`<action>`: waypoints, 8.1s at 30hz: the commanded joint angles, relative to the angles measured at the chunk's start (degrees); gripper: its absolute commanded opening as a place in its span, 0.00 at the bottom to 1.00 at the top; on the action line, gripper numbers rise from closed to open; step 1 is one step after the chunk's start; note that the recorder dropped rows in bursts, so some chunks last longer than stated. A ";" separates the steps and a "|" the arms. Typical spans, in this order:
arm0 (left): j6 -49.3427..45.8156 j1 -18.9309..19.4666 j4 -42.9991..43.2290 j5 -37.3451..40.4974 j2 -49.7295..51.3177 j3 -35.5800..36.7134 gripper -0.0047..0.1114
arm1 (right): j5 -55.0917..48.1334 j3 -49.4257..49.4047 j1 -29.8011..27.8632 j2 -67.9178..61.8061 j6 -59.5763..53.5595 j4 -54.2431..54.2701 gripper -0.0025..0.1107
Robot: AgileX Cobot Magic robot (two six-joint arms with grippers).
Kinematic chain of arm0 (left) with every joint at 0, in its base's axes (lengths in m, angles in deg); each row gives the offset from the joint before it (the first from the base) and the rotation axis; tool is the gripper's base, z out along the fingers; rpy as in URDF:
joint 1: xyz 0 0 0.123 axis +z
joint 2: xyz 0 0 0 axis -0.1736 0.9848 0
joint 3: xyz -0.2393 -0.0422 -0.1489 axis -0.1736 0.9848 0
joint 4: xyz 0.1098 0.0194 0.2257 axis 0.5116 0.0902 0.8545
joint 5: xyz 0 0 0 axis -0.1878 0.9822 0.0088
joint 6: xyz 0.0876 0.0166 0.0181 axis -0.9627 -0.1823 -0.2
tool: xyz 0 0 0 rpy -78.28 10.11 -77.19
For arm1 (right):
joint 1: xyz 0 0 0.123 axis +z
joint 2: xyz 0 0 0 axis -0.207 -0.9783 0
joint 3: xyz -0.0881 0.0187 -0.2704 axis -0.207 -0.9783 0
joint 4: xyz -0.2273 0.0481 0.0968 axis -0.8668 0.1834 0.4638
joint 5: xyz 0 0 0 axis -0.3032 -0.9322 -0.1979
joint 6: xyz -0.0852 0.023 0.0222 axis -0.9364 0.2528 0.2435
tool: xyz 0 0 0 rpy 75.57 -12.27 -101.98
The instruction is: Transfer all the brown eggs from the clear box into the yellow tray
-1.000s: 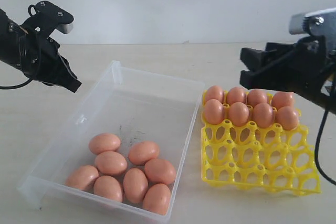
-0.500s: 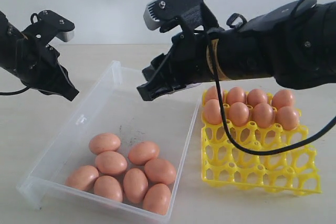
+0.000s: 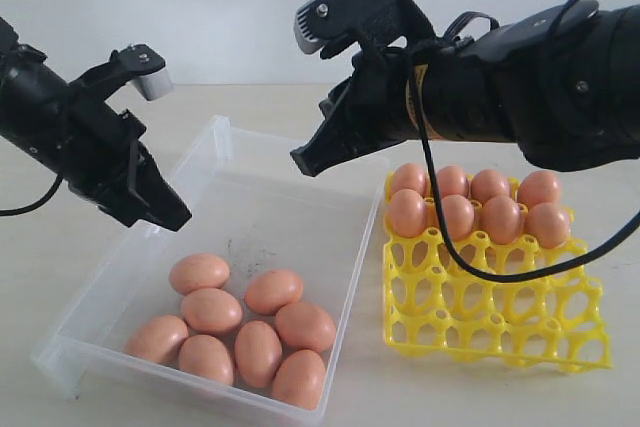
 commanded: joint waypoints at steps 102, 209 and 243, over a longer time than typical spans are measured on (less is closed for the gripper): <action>19.27 -14.47 28.99 -15.90 9.06 0.21 0.58 | -14.78 -12.13 -0.15 24.74 -7.64 12.23 0.02; -56.89 -20.29 -62.37 3.06 35.45 -17.45 0.07 | -22.26 -14.11 -0.15 41.38 -23.87 29.84 0.02; -55.88 -17.40 -62.37 5.06 28.38 -17.45 0.22 | -22.26 -14.11 -0.15 41.38 -24.02 30.06 0.02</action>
